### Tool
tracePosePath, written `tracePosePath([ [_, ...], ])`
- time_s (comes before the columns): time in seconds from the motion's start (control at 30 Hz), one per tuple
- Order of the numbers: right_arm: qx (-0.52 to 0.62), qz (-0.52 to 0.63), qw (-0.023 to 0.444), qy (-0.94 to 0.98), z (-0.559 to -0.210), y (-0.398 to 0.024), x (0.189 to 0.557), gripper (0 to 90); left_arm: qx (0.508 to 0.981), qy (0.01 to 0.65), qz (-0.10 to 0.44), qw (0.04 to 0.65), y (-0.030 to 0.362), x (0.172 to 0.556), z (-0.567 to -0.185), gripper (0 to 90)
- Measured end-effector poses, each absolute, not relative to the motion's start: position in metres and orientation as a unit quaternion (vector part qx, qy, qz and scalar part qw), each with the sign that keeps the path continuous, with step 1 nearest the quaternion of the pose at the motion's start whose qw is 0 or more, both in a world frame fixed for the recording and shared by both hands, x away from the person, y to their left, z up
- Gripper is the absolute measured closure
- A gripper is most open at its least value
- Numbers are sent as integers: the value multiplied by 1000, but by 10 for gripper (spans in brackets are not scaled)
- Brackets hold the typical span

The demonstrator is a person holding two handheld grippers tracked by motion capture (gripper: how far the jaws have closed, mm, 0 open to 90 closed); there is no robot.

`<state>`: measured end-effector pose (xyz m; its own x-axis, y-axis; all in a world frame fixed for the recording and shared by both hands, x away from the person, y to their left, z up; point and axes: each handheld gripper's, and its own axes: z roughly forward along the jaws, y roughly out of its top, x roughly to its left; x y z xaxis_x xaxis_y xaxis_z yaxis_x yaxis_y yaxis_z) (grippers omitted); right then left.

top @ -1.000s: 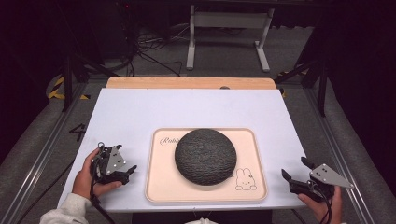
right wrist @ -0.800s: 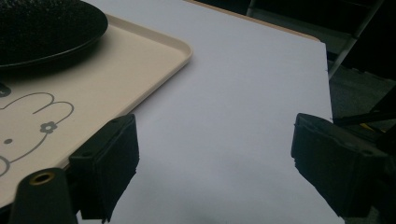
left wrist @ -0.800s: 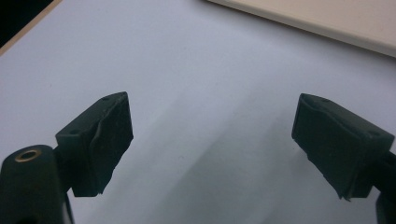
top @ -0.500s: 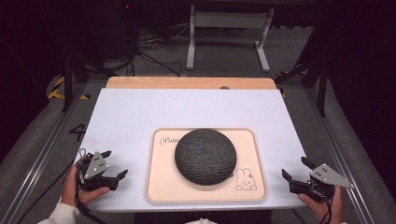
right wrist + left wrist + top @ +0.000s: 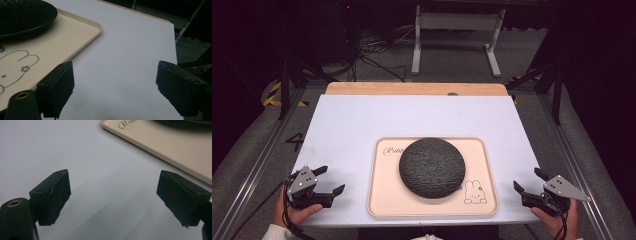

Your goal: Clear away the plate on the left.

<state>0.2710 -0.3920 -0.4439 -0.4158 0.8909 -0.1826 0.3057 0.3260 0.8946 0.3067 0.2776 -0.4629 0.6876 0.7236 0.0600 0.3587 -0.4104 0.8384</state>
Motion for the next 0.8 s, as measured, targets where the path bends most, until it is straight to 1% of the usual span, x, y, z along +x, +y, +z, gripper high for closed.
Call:
tracePosePath([
  [0.8, 409, 414, 352, 733, -445, -393, 272, 156, 815, 329, 210, 427, 277, 309, -463, 131],
])
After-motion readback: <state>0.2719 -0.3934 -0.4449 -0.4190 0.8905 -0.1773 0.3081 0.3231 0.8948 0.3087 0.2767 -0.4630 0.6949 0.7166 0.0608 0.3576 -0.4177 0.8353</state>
